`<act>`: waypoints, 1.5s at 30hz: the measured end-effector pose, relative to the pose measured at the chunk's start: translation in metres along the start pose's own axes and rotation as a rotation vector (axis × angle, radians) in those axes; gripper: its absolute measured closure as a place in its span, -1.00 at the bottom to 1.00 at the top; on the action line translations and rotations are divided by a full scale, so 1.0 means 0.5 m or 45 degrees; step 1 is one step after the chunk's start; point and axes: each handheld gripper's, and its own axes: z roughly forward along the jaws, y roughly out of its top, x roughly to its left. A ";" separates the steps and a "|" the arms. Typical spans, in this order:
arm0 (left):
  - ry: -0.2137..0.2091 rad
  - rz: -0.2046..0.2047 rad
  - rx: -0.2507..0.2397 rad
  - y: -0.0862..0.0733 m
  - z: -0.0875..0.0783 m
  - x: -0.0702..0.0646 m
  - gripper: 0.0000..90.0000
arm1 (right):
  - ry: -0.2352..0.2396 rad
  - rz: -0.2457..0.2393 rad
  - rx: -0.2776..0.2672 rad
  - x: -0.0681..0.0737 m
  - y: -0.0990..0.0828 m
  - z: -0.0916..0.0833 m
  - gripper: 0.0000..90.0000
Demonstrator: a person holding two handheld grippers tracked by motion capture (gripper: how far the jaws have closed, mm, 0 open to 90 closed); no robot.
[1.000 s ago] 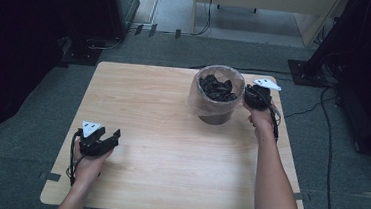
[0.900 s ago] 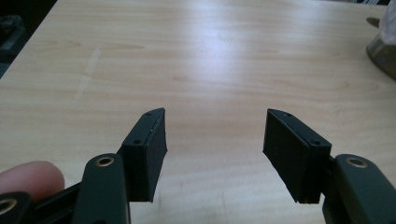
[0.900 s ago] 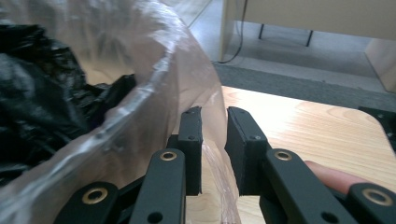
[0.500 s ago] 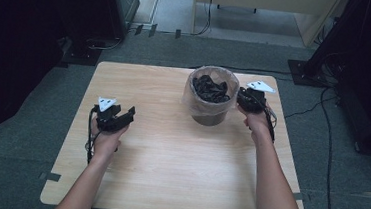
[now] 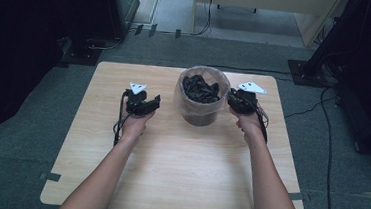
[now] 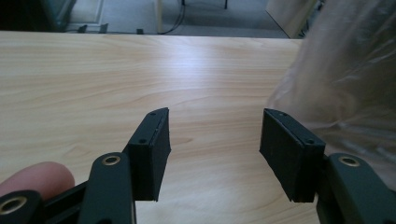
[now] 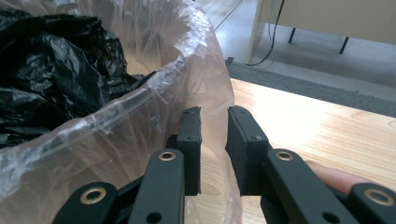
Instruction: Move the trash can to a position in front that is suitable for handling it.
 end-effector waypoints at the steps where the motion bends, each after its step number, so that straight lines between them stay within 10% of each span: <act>1: 0.004 0.001 0.008 0.005 0.008 -0.011 -0.06 | -0.012 -0.028 0.008 0.006 0.000 0.002 0.70; 9: 0.081 -0.011 0.059 0.047 0.070 -0.063 0.42 | -0.174 0.043 0.004 -0.004 0.014 0.028 0.70; 14: 0.038 0.096 0.043 0.053 0.084 -0.092 0.67 | -0.104 0.072 0.017 -0.003 0.020 0.046 0.70; 21: -0.067 0.100 0.049 0.052 0.088 -0.102 0.93 | 0.039 0.161 0.023 0.000 0.015 0.057 0.91; 45: -0.073 0.164 0.031 0.007 0.011 -0.056 1.00 | 0.120 0.015 0.084 0.080 -0.006 0.018 1.00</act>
